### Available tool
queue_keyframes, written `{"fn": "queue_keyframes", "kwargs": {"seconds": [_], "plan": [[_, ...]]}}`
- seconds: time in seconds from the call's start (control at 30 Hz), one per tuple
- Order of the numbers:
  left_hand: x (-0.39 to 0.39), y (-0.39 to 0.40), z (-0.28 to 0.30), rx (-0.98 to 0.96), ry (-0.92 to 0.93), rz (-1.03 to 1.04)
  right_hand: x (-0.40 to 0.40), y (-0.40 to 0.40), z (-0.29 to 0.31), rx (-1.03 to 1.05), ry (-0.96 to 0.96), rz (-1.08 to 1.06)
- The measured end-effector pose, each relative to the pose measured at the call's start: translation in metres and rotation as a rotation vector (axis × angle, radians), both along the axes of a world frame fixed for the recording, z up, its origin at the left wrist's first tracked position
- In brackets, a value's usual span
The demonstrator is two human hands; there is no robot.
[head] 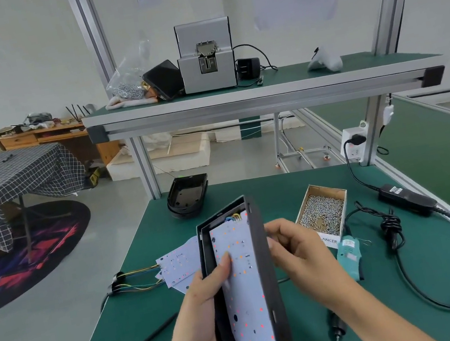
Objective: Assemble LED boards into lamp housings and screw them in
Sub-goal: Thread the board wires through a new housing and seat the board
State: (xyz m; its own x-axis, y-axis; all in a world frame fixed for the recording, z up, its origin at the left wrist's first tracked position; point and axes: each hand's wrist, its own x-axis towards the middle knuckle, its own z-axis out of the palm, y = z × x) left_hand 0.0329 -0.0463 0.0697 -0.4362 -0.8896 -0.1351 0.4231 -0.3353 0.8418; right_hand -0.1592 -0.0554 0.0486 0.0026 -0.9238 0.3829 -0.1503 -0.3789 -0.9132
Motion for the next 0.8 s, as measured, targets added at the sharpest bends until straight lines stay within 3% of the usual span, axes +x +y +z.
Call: {"fn": "queue_keyframes", "kwargs": {"seconds": [0.17, 0.33, 0.47, 0.63, 0.7, 0.8], "plan": [[0.007, -0.006, -0.009, 0.034, 0.061, 0.044, -0.007, 0.000, 0.004, 0.024, 0.001, 0.009], [0.017, -0.015, -0.028, 0.035, 0.074, 0.013, -0.023, -0.001, 0.020, 0.083, 0.196, 0.027], [0.019, -0.021, -0.047, 0.018, -0.010, 0.152, -0.032, -0.001, 0.034, 0.157, 0.271, 0.150], [0.025, -0.022, -0.066, -0.357, -0.370, 0.183, -0.029, -0.008, 0.053, 0.076, 0.294, 0.098], [0.029, -0.025, -0.071, -0.471, -0.387, 0.111, -0.026, -0.010, 0.063, 0.068, 0.320, 0.111], [0.040, -0.033, -0.070, -0.515, -0.257, 0.078, -0.020, -0.011, 0.074, 0.073, 0.385, 0.118]]}}
